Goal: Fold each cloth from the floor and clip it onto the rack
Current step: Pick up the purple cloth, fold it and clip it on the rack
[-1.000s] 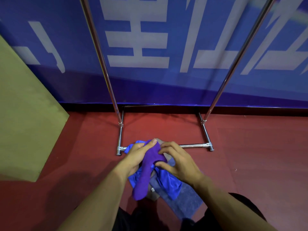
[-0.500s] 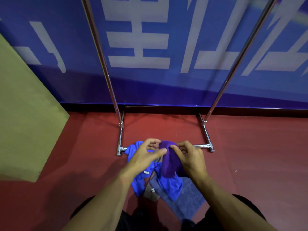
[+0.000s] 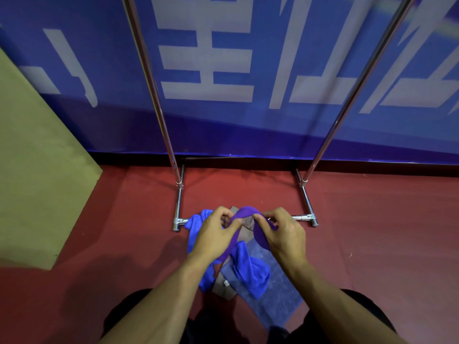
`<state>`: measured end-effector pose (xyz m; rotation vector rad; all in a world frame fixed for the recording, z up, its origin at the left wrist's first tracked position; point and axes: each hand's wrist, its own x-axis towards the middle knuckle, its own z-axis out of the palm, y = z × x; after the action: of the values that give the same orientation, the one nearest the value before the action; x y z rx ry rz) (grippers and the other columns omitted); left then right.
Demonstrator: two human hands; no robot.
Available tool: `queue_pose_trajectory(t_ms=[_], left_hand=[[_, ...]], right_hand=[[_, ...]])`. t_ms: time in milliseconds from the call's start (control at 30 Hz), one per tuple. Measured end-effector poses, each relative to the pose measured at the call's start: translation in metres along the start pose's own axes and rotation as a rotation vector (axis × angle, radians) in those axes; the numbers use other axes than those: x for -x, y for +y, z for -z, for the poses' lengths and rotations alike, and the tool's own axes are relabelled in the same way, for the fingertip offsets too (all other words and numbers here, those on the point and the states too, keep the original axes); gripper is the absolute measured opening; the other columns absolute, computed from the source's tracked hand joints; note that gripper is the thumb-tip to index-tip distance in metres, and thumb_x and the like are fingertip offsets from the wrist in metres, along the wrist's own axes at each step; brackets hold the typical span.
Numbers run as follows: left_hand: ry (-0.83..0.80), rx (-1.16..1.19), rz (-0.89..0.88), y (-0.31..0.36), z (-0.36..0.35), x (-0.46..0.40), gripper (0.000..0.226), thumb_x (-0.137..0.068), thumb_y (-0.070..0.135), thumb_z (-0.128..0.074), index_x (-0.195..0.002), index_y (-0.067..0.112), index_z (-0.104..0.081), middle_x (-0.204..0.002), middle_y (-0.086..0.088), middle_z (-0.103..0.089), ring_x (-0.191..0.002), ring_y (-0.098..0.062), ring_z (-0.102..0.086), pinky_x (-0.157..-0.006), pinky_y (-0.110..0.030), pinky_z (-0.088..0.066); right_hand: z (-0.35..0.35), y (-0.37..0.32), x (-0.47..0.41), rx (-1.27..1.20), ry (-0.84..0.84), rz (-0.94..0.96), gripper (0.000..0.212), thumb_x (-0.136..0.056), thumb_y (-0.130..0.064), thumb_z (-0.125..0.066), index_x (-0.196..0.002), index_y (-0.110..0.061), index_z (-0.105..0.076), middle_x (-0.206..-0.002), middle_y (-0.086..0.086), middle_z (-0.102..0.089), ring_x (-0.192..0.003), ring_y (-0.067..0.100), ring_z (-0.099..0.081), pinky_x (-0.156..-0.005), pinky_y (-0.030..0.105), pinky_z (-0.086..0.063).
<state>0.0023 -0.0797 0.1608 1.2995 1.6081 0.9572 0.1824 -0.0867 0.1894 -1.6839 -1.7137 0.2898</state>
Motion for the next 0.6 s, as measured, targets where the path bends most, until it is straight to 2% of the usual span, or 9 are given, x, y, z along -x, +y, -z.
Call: queue_pose_trajectory(t_ms=[67,133,233,300,367,433,467,533,600], left_hand=[[-0.011,0.036,-0.003,0.006,-0.001,0.002,0.018,-0.085,0.035,-0.075,-0.086,0.027,-0.059,-0.076,0.012,-0.062,-0.068,-0.006,-0.057,-0.071,-0.023,-0.048],[-0.05,0.108,-0.018,0.011,-0.004,0.004,0.017,-0.087,0.037,-0.074,-0.086,0.027,-0.059,-0.075,0.013,-0.061,-0.066,-0.006,-0.054,-0.068,-0.023,-0.047],[-0.087,0.189,0.003,0.019,-0.007,0.008,0.027,-0.08,0.054,-0.069,-0.088,0.03,-0.06,-0.077,0.004,-0.066,-0.067,-0.012,-0.058,-0.067,-0.042,-0.051],[-0.097,0.214,0.028,0.021,-0.009,0.007,0.03,-0.077,0.058,-0.067,-0.089,0.031,-0.061,-0.078,0.0,-0.066,-0.07,-0.014,-0.059,-0.072,-0.052,-0.054],[-0.127,0.235,0.054,0.024,-0.01,0.007,0.025,-0.08,0.054,-0.065,-0.092,0.032,-0.063,-0.08,0.001,-0.065,-0.075,-0.015,-0.06,-0.08,-0.058,-0.055],[-0.148,0.29,0.077,0.029,-0.009,0.008,0.007,-0.092,0.033,-0.062,-0.096,0.028,-0.065,-0.083,0.002,-0.064,-0.08,-0.017,-0.062,-0.083,-0.064,-0.056],[-0.149,0.321,0.091,0.031,-0.009,0.008,0.009,-0.097,0.02,-0.058,-0.1,0.023,-0.066,-0.086,0.0,-0.064,-0.082,-0.018,-0.064,-0.084,-0.064,-0.055],[-0.143,0.351,0.093,0.035,-0.008,0.008,0.016,-0.1,0.01,-0.054,-0.105,0.018,-0.067,-0.093,-0.007,-0.066,-0.087,-0.021,-0.066,-0.088,-0.061,-0.055],[-0.12,0.359,0.05,0.045,-0.005,0.007,0.013,-0.095,0.02,-0.062,-0.105,0.026,-0.068,-0.1,-0.009,-0.07,-0.092,-0.027,-0.068,-0.093,-0.057,-0.055]], right_hand=[[-0.002,-0.002,0.001,-0.011,-0.005,-0.052,0.027,-0.086,-0.05,-0.071,-0.079,-0.024,-0.066,-0.075,-0.01,-0.064,-0.067,0.013,-0.062,-0.058,0.036,-0.05],[-0.003,-0.004,0.002,-0.055,-0.047,-0.104,0.028,-0.087,-0.051,-0.069,-0.081,-0.024,-0.065,-0.073,-0.01,-0.065,-0.067,0.014,-0.062,-0.061,0.035,-0.05],[-0.004,-0.008,0.003,-0.176,-0.149,-0.18,0.025,-0.087,-0.049,-0.07,-0.086,-0.024,-0.064,-0.075,-0.008,-0.07,-0.07,0.011,-0.065,-0.066,0.031,-0.05],[-0.005,-0.01,0.002,-0.299,-0.208,-0.234,0.019,-0.089,-0.043,-0.071,-0.087,-0.026,-0.064,-0.076,-0.008,-0.072,-0.071,0.007,-0.067,-0.067,0.027,-0.053],[-0.006,-0.01,0.003,-0.538,-0.285,-0.324,0.012,-0.094,-0.035,-0.068,-0.089,-0.025,-0.065,-0.079,0.001,-0.071,-0.074,0.014,-0.069,-0.068,0.04,-0.062],[-0.004,-0.01,0.002,-0.723,-0.331,-0.377,0.012,-0.1,-0.028,-0.06,-0.095,-0.019,-0.065,-0.088,0.017,-0.068,-0.078,0.021,-0.067,-0.067,0.053,-0.062],[-0.004,-0.009,0.0,-0.765,-0.338,-0.38,0.014,-0.102,-0.026,-0.055,-0.098,-0.016,-0.064,-0.088,0.021,-0.066,-0.08,0.022,-0.065,-0.068,0.053,-0.062],[-0.002,-0.013,-0.004,-0.818,-0.338,-0.37,0.017,-0.104,-0.021,-0.05,-0.104,-0.01,-0.062,-0.082,0.012,-0.063,-0.079,0.017,-0.062,-0.068,0.045,-0.062],[-0.002,-0.019,-0.011,-0.842,-0.328,-0.362,0.015,-0.104,-0.019,-0.051,-0.109,-0.009,-0.06,-0.081,-0.004,-0.063,-0.076,0.011,-0.059,-0.063,0.038,-0.058]])
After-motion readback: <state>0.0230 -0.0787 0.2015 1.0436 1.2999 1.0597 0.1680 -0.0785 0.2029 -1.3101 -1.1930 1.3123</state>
